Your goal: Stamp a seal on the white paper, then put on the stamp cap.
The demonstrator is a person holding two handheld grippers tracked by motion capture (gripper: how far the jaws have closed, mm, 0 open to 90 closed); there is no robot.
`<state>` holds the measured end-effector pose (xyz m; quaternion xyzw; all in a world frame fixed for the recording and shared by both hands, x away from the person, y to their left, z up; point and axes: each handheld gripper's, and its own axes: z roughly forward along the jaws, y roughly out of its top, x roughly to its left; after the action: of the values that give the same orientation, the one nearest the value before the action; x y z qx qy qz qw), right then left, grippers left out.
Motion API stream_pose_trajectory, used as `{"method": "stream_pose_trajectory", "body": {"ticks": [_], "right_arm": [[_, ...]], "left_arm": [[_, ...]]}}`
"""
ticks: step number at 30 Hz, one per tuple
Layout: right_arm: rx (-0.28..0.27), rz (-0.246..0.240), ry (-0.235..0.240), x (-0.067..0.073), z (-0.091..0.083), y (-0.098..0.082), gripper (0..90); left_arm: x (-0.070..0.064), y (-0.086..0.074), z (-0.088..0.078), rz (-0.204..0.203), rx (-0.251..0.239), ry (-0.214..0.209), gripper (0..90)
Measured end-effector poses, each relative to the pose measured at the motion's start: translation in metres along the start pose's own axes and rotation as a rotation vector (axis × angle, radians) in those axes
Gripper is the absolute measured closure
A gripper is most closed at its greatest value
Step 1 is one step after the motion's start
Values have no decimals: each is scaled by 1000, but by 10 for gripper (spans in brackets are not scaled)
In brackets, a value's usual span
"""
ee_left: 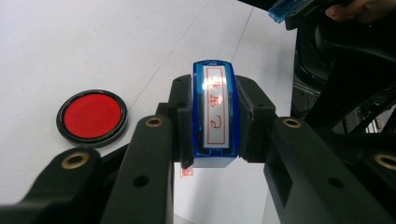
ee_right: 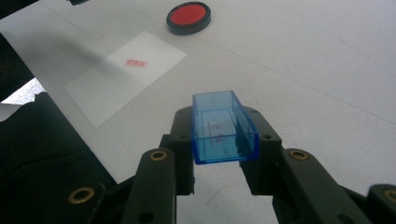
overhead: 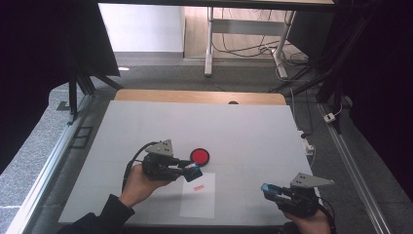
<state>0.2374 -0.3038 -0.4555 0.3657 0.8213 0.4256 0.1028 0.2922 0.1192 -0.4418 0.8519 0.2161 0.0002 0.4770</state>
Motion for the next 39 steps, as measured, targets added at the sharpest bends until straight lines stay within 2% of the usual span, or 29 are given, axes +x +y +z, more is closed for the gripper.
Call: {"method": "stream_pose_trajectory", "body": {"ticks": [6,15,21,24,32,39], "right_arm": [[-11,-3,11,1,-1,0,684],[-39,-26,76,8,1,7,685],[-41,-81,118,15,9,16,685],[-42,-92,122,17,12,19,684],[-41,-113,184,22,23,26,684],[-19,-169,239,33,38,32,685]], "left_arm": [[-1,1,0,13,3,-18,705],[-1,2,-1,30,-1,-31,705],[-2,2,-1,51,15,-49,705],[-3,3,0,61,20,-52,705],[-4,5,0,90,28,-66,705],[-5,5,0,97,25,-73,705]]}}
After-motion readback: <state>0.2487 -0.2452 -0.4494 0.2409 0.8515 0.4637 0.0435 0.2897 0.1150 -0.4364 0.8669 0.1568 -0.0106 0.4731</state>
